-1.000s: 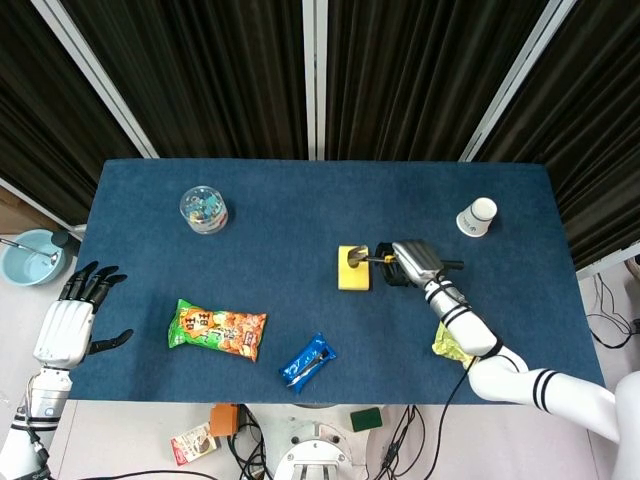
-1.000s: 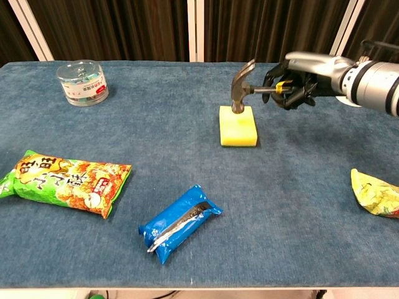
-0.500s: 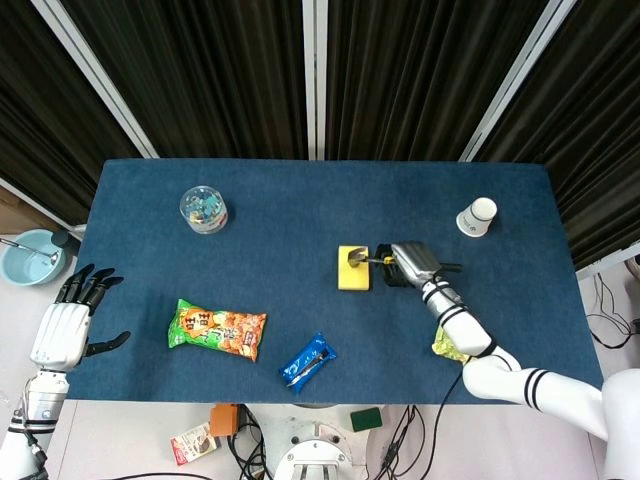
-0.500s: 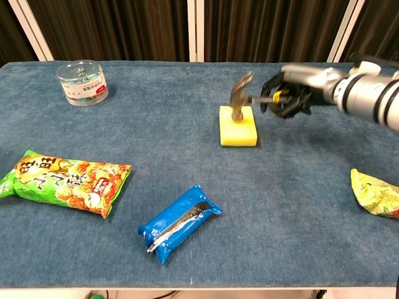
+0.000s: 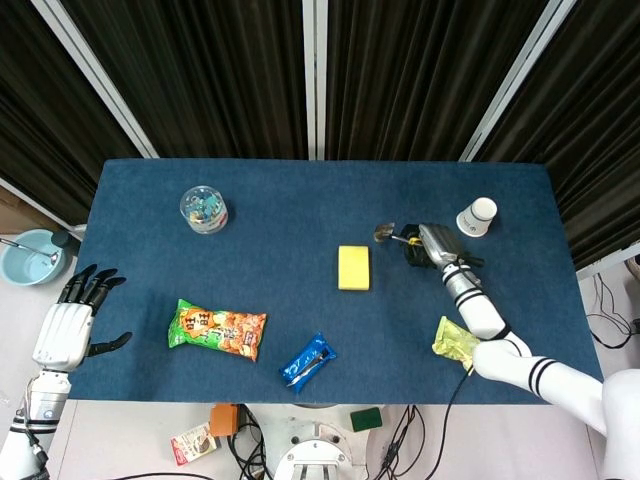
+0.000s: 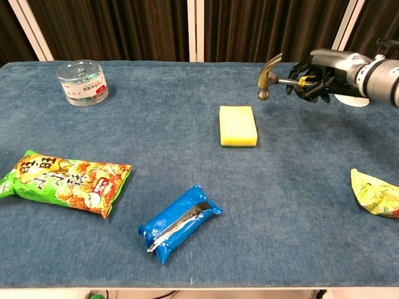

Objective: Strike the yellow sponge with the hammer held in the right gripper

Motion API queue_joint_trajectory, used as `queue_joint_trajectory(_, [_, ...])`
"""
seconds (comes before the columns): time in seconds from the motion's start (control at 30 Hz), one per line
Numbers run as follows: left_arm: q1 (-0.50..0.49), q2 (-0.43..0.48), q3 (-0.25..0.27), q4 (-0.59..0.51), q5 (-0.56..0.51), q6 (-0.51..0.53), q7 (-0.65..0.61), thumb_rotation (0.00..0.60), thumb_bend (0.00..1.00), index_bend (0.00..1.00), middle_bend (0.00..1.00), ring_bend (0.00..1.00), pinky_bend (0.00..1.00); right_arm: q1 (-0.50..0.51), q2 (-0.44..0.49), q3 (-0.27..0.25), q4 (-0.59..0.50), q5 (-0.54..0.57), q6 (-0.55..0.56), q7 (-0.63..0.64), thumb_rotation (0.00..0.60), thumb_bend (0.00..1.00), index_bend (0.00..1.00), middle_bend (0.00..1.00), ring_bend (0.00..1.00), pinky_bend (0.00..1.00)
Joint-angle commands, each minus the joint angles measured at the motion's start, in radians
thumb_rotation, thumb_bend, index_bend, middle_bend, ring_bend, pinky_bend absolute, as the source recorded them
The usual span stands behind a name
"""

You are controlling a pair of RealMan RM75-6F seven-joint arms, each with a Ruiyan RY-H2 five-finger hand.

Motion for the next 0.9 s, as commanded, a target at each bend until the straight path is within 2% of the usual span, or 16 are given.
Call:
queue_joint_trajectory(0.03, [0.003,0.002,0.001,-0.001,-0.003,0.002,-0.001,0.600,0.09,0.21,0.15,0.05,0.11,0.037,-0.070,0.015,0.099,0.003,-0.036,0.026,0.600,1.00,0.84,0.70,0.60,0.65])
queue_joint_trajectory(0.13, [0.008,0.004,0.003,0.000,-0.006,0.003,-0.002,0.600,0.09,0.21,0.16,0.05,0.11,0.052,-0.102,0.017,0.161,0.001,-0.060,0.037,0.600,1.00,0.77,0.64,0.54,0.57])
queue_joint_trajectory(0.2, [0.010,0.004,0.004,0.002,-0.007,0.003,-0.004,0.600,0.09,0.21,0.15,0.05,0.11,0.059,-0.107,0.011,0.183,-0.003,-0.088,0.039,0.600,1.00,0.65,0.56,0.44,0.48])
queue_joint_trajectory(0.27, [0.012,0.005,0.005,0.003,-0.007,0.004,-0.005,0.600,0.09,0.21,0.15,0.05,0.11,0.060,-0.106,0.006,0.192,0.000,-0.112,0.040,0.600,0.98,0.40,0.39,0.25,0.32])
queue_joint_trajectory(0.3, [0.013,0.005,0.005,0.004,-0.007,0.005,-0.006,0.600,0.09,0.21,0.15,0.05,0.11,0.060,-0.102,0.005,0.191,0.004,-0.126,0.042,0.600,0.94,0.34,0.35,0.20,0.28])
queue_joint_trajectory(0.37, [0.014,0.004,0.004,0.005,-0.006,0.007,-0.008,0.600,0.09,0.21,0.16,0.05,0.11,0.055,-0.092,0.005,0.184,0.008,-0.132,0.044,0.600,0.64,0.13,0.19,0.05,0.15])
queue_joint_trajectory(0.4, [0.013,0.004,0.004,0.006,-0.004,0.007,-0.009,0.600,0.09,0.21,0.16,0.05,0.11,0.048,-0.083,0.005,0.173,0.008,-0.129,0.047,0.600,0.54,0.09,0.14,0.03,0.12])
queue_joint_trajectory(0.43, [0.013,0.004,0.004,0.006,-0.003,0.007,-0.009,0.600,0.09,0.21,0.15,0.05,0.11,0.041,-0.073,0.006,0.159,0.005,-0.122,0.050,0.600,0.38,0.03,0.09,0.00,0.07])
queue_joint_trajectory(0.47, [0.013,0.005,0.004,0.006,-0.002,0.006,-0.008,0.600,0.09,0.21,0.15,0.05,0.11,0.033,-0.060,0.007,0.141,0.001,-0.112,0.055,0.600,0.28,0.01,0.05,0.00,0.05])
queue_joint_trajectory(0.53, [0.011,0.006,0.004,0.006,0.001,0.006,-0.006,0.600,0.09,0.20,0.15,0.05,0.11,0.009,-0.018,0.007,0.085,-0.020,-0.074,0.060,0.600,0.14,0.00,0.01,0.00,0.02])
queue_joint_trajectory(0.63, [0.011,0.010,0.004,0.005,0.005,0.007,-0.003,0.600,0.09,0.21,0.15,0.05,0.11,-0.039,0.071,-0.007,-0.026,-0.061,0.003,0.042,0.600,0.05,0.00,0.00,0.00,0.01])
queue_joint_trajectory(0.77, [0.015,0.017,0.001,0.009,0.004,0.015,0.008,0.600,0.09,0.21,0.15,0.05,0.11,-0.135,0.214,-0.028,-0.208,-0.106,0.158,-0.011,0.600,0.07,0.00,0.03,0.00,0.01])
queue_joint_trajectory(0.9, [0.019,0.027,-0.005,0.016,-0.005,0.022,0.028,0.600,0.09,0.20,0.15,0.05,0.11,-0.268,0.360,-0.080,-0.396,-0.177,0.389,-0.148,0.600,0.19,0.00,0.10,0.00,0.05])
